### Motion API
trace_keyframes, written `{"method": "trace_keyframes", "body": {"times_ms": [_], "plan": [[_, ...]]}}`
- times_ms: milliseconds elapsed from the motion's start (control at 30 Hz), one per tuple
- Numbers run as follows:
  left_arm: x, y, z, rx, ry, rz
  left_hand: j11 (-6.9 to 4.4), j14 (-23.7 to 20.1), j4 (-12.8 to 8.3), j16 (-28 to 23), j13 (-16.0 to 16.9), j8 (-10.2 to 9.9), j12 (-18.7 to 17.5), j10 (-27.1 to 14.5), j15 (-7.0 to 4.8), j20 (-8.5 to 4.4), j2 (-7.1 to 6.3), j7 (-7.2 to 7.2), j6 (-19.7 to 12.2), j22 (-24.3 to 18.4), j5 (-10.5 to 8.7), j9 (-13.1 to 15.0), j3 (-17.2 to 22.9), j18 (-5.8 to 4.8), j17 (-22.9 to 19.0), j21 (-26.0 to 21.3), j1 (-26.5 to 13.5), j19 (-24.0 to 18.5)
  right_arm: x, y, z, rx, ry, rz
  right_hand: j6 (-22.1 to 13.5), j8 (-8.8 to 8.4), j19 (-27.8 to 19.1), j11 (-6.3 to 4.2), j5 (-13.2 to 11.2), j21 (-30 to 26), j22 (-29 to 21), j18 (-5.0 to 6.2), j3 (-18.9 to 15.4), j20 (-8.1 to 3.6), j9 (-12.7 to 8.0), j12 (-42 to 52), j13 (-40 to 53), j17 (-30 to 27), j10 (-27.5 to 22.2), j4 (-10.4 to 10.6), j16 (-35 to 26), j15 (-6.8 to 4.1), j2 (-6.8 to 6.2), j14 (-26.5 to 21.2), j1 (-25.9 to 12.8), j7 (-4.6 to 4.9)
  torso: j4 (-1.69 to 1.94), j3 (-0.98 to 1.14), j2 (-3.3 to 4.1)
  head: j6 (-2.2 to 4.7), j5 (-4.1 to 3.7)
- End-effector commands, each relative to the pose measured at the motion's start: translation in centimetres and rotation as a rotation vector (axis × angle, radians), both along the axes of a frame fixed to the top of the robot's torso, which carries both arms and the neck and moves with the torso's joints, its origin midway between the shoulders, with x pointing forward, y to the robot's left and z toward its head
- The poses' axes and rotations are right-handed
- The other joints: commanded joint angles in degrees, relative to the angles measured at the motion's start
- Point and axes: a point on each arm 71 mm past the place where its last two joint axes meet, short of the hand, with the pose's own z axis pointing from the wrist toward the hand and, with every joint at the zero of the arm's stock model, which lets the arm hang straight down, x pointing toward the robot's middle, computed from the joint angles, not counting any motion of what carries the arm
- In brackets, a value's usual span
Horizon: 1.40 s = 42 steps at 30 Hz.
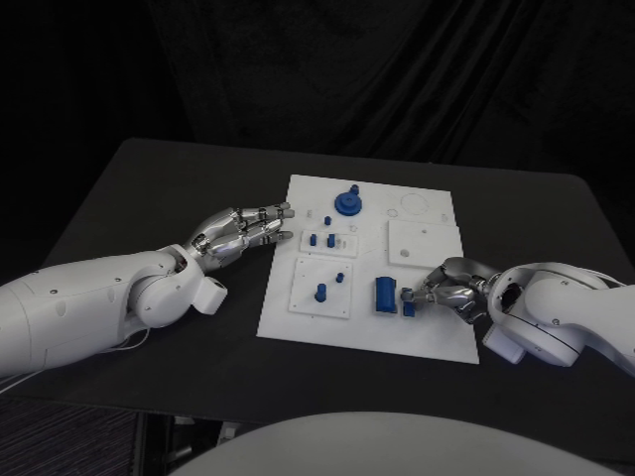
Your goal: Assemble the parts on the task board
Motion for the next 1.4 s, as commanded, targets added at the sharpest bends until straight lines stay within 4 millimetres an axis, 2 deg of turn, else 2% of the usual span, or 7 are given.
{"method": "trace_keyframes", "body": {"times_ms": [33, 633, 867, 933, 1033, 1233, 1400], "plan": [[-0.1, -0.2, 0.0, -0.017, 0.0, -0.013, 0.23, 0.06, 0.08, 0.26, 0.08, 0.24, 0.3, 0.04, 0.27, -0.03, -0.11, 0.28, 0.01, -0.06, -0.36, 0.02, 0.3, -0.86, 0.02, -0.04, -0.3, 0.4, -0.1, 0.1, 0.0, -0.003, 0.01, 0.006, -0.42, 0.34, 1.88, 0.44, -0.22, -0.29, 12.36, 0.69, -0.57, 0.45, -0.08, 0.36, 15.09, 12.81, 6.18, 1.03, 0.02, 0.47, -0.08, 5.45, -0.78, 0.03, 0.01, 0.01, -0.03, -0.01, 0.06], [-0.2, -0.1, -0.1, -0.017, 0.002, -0.011, 0.23, 0.06, 0.08, 0.26, 0.08, 0.24, 0.3, 0.04, 0.27, -0.03, -0.11, 0.28, 0.01, -0.06, -0.36, 0.02, 0.3, -0.86, 0.02, -0.04, -0.3, 0.4, -0.2, -0.6, 0.5, 0.015, -0.057, 0.001, -0.4, 1.54, 2.0, 0.33, -0.12, -0.06, 12.44, 0.65, -2.32, 0.49, 0.37, 0.36, 15.09, 13.22, 6.18, 1.92, 0.18, 0.43, -0.57, 5.53, 0.17, -0.15, 0.03, -0.01, -0.02, -0.01, 0.25], [-0.2, 0.0, -0.1, -0.016, 0.003, -0.009, 0.21, 0.09, 0.06, 0.29, 0.08, 0.26, 0.3, 0.03, 0.35, -0.03, -0.12, 0.28, 0.0, -0.05, -0.39, 0.03, 0.42, -0.9, 0.03, -0.02, -0.41, 0.46, -0.8, -1.4, 0.6, 0.008, -0.054, 0.016, -0.98, 7.78, 2.03, -0.48, -0.11, 0.03, 12.46, 0.64, -3.98, -0.08, 4.78, 0.36, 15.09, 13.35, 6.18, 1.51, 0.23, -0.26, -0.34, 5.56, 3.61, -1.17, 0.05, 0.03, 0.0, -0.01, 0.12], [-0.2, 0.0, -0.1, -0.015, 0.003, -0.009, 0.21, 0.09, 0.06, 0.29, 0.08, 0.26, 0.3, 0.03, 0.35, -0.03, -0.12, 0.28, 0.0, -0.05, -0.39, 0.03, 0.42, -0.9, 0.03, -0.02, -0.41, 0.46, -0.9, -1.5, 0.5, 0.002, -0.043, 0.022, -2.39, 11.63, 1.95, -1.0, -0.08, -0.13, 12.4, 0.68, -5.0, -0.51, 8.11, 0.36, 15.09, 13.17, 6.18, 1.81, 0.17, -0.68, -0.1, 5.52, 4.56, -1.69, 0.02, 0.01, -0.01, -0.01, 0.11], [-0.2, 0.0, -0.1, -0.016, 0.003, -0.009, 0.21, 0.09, 0.06, 0.29, 0.08, 0.26, 0.3, 0.03, 0.35, -0.03, -0.12, 0.28, 0.0, -0.05, -0.39, 0.03, 0.42, -0.9, 0.03, -0.02, -0.41, 0.46, -1.1, -1.7, 0.4, -0.005, -0.029, 0.028, -3.39, 15.4, 1.9, -1.47, -0.04, -0.24, 12.37, 0.7, -6.05, -0.86, 11.35, 0.36, 15.09, 13.16, 6.18, 2.47, 0.17, -1.07, 0.02, 5.52, 5.14, -2.21, 0.02, -0.01, 0.0, -0.01, 0.07], [-0.2, 0.0, -0.2, -0.016, 0.004, -0.01, 0.21, 0.09, 0.06, 0.29, 0.08, 0.26, 0.3, 0.03, 0.35, -0.03, -0.12, 0.28, 0.0, -0.05, -0.39, 0.03, 0.42, -0.9, 0.03, -0.02, -0.41, 0.46, -1.2, -1.7, 0.2, -0.021, -0.002, 0.044, -4.18, 20.23, 2.01, -2.11, -0.04, -0.08, 12.43, 0.66, -7.32, -1.37, 15.75, 0.36, 15.09, 13.41, 6.18, 2.95, 0.25, -1.63, -0.35, 5.57, 6.13, -2.98, 0.01, 0.0, -0.01, -0.01, 0.03], [-0.3, 0.0, -0.2, -0.016, 0.005, -0.009, 0.21, 0.09, 0.06, 0.29, 0.08, 0.26, 0.3, 0.03, 0.35, -0.03, -0.12, 0.28, 0.0, -0.05, -0.39, 0.03, 0.42, -0.9, 0.03, -0.02, -0.41, 0.46, -1.3, -1.7, -0.1, -0.037, 0.014, 0.062, -4.39, 22.08, 2.04, -2.36, -0.06, -0.03, 12.44, 0.64, -8.13, -1.58, 17.59, 0.36, 15.09, 13.37, 6.18, 3.32, 0.24, -1.84, -0.89, 5.56, 6.21, -3.25, -0.01, 0.0, -0.02, -0.01, 0.18]]}}
